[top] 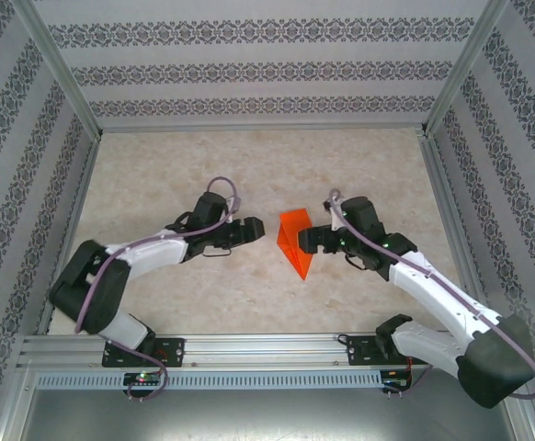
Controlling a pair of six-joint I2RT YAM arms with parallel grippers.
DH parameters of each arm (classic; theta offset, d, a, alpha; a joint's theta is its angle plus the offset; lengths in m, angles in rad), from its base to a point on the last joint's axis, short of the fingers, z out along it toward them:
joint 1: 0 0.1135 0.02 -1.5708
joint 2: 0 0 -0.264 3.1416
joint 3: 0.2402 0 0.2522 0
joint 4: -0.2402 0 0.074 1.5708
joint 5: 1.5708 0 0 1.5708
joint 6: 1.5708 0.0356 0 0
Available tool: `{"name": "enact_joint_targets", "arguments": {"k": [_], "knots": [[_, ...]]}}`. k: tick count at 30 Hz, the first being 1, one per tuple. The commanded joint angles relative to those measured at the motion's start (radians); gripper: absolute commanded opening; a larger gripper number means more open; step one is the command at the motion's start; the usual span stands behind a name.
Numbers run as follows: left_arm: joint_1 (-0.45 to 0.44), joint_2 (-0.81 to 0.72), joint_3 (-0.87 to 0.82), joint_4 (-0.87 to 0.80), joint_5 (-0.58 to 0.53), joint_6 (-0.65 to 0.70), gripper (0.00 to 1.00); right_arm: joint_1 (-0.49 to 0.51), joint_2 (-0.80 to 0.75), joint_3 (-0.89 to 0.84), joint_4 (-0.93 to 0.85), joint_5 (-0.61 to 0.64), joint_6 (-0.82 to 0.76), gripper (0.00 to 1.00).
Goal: Fold a paper plane with a square sheet of paper (fold left side to right side)
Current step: Turn over the paper at the center of the table, then fold the wing for the fifth time at the center of the table.
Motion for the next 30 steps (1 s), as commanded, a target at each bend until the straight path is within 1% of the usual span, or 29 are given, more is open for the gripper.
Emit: {"name": "enact_joint_targets", "arguments": {"k": [1,3,5,8,11,13,16,18,21,23,26,30], "knots": [[-0.027,0.1,0.082,0.154,0.064,-0.063,0.78,-0.091,0.004,-0.042,0.117,-0.167,0.099,0.98],[-0.036,0.181,0.126,0.188,0.094,-0.085,0.78,-0.144,0.006,-0.071,0.156,-0.219,0.123,0.96],[-0.04,0.242,0.162,0.222,0.115,-0.106,0.76,-0.174,0.004,-0.092,0.177,-0.246,0.13,0.94],[-0.044,0.318,0.219,0.244,0.139,-0.116,0.74,-0.186,0.003,-0.109,0.187,-0.253,0.125,0.93],[-0.043,0.381,0.274,0.246,0.158,-0.114,0.69,-0.186,0.015,-0.112,0.184,-0.259,0.113,0.92],[-0.043,0.415,0.304,0.241,0.163,-0.107,0.62,-0.187,0.029,-0.111,0.182,-0.261,0.11,0.91],[-0.043,0.45,0.336,0.223,0.156,-0.084,0.48,-0.187,0.052,-0.105,0.184,-0.268,0.105,0.9],[-0.034,0.466,0.342,0.225,0.154,-0.07,0.37,-0.19,0.071,-0.101,0.187,-0.271,0.105,0.89],[-0.01,0.465,0.311,0.272,0.169,-0.067,0.2,-0.209,0.116,-0.095,0.208,-0.316,0.103,0.87],[0.005,0.449,0.279,0.309,0.189,-0.05,0.12,-0.228,0.149,-0.091,0.235,-0.363,0.108,0.87],[0.025,0.41,0.23,0.336,0.232,-0.008,0.05,-0.247,0.204,-0.075,0.285,-0.439,0.105,0.85],[0.055,0.347,0.162,0.373,0.305,0.036,0.01,-0.249,0.298,-0.02,0.311,-0.526,0.068,0.84]]}}
